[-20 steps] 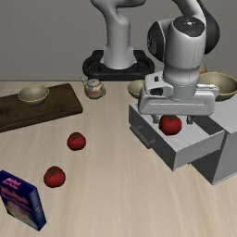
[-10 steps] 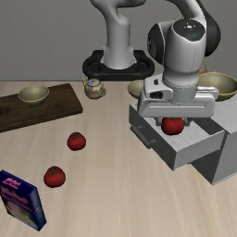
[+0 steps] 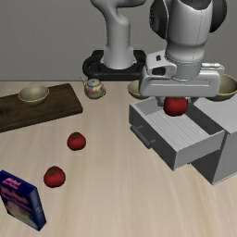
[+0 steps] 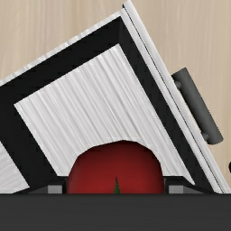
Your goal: Pick the tomato in the top layer of the drawer and place it on the bowl between the vase and the teapot
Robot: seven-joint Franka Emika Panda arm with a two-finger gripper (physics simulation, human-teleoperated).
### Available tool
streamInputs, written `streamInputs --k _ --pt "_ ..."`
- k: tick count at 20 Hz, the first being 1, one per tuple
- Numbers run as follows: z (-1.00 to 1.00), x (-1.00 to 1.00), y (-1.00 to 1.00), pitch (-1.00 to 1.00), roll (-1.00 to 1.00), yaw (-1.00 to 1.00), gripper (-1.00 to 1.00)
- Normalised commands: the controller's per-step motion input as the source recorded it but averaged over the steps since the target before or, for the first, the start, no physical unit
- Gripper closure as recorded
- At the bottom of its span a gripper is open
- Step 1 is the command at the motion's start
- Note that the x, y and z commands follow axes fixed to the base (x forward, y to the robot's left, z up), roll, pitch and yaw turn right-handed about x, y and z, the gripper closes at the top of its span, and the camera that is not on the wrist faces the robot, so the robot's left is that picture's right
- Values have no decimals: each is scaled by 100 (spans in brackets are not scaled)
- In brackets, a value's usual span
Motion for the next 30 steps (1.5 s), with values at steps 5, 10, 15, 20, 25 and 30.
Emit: streamInputs --k 5,10,15,20,25,30 --pt "0 -100 0 0 0 0 100" --pt "0 -100 0 0 0 0 100" --pt "0 -100 0 0 0 0 100" --pt "0 -100 0 0 0 0 100" --pt "0 -100 0 0 0 0 100" --pt "0 -100 0 0 0 0 100"
